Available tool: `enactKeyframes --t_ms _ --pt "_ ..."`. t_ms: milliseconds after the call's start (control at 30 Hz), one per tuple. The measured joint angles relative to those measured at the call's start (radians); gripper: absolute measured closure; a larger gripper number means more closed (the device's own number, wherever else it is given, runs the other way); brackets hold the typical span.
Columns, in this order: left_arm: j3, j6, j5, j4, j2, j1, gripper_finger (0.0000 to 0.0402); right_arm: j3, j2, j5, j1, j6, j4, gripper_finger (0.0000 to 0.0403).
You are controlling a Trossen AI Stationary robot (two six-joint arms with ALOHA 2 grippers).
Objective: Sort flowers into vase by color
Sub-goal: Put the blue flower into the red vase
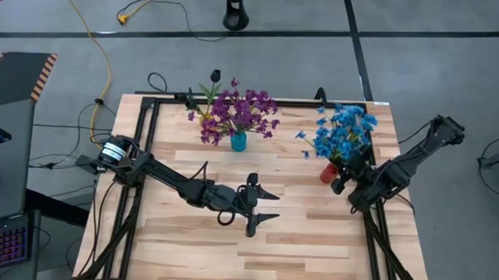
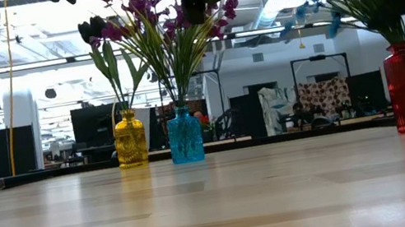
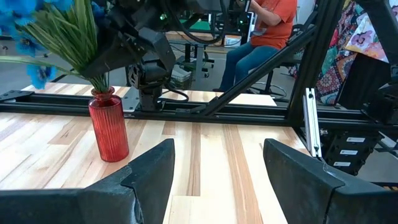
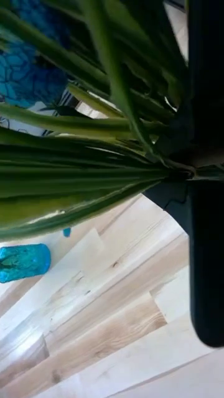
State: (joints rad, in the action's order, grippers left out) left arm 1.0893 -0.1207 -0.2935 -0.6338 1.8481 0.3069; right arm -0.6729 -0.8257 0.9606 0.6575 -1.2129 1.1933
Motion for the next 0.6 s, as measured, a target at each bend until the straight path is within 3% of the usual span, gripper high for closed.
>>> enactKeyframes --t_ms 600 --pt "0.0 0.0 0.0 0.0 0.0 0.0 0.0168 0.001 0.0 -0.069 0.0 0.013 -0.002 0.0342"
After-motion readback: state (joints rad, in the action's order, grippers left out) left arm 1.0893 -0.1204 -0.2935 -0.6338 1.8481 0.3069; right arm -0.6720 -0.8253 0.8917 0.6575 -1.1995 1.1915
